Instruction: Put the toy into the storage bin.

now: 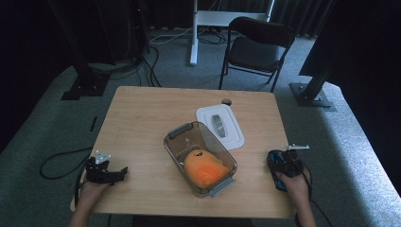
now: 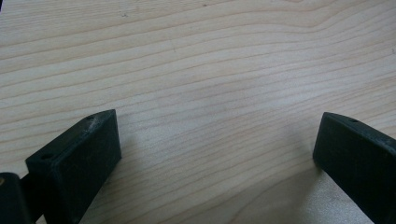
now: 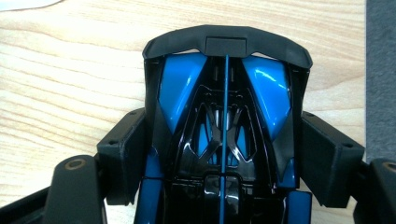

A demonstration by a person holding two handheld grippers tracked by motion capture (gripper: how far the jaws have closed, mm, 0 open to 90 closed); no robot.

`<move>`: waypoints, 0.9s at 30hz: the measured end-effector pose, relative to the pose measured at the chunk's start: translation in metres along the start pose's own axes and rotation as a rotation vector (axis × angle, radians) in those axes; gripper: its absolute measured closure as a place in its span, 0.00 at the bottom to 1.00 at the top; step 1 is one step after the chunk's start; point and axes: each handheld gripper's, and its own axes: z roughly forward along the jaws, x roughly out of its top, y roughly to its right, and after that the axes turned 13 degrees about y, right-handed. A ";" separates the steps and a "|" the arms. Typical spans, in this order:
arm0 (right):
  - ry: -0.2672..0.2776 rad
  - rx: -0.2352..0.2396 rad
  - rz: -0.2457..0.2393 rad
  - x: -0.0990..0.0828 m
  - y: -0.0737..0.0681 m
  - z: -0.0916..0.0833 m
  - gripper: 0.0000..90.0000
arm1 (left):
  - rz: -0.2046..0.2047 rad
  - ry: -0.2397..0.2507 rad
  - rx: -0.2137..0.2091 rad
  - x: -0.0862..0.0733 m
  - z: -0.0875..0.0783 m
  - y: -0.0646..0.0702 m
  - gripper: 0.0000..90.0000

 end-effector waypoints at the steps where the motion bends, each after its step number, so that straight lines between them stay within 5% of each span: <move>1: 0.002 -0.002 -0.003 0.000 0.000 -0.001 0.28 | 0.000 0.000 0.000 0.000 0.000 0.000 0.01; 11: 0.048 0.013 0.033 0.008 0.005 -0.017 0.28 | 0.000 0.000 0.000 0.000 0.000 0.000 0.01; 27: 0.149 0.030 0.012 0.027 -0.002 -0.049 0.28 | 0.000 0.000 0.000 0.000 0.000 0.000 0.01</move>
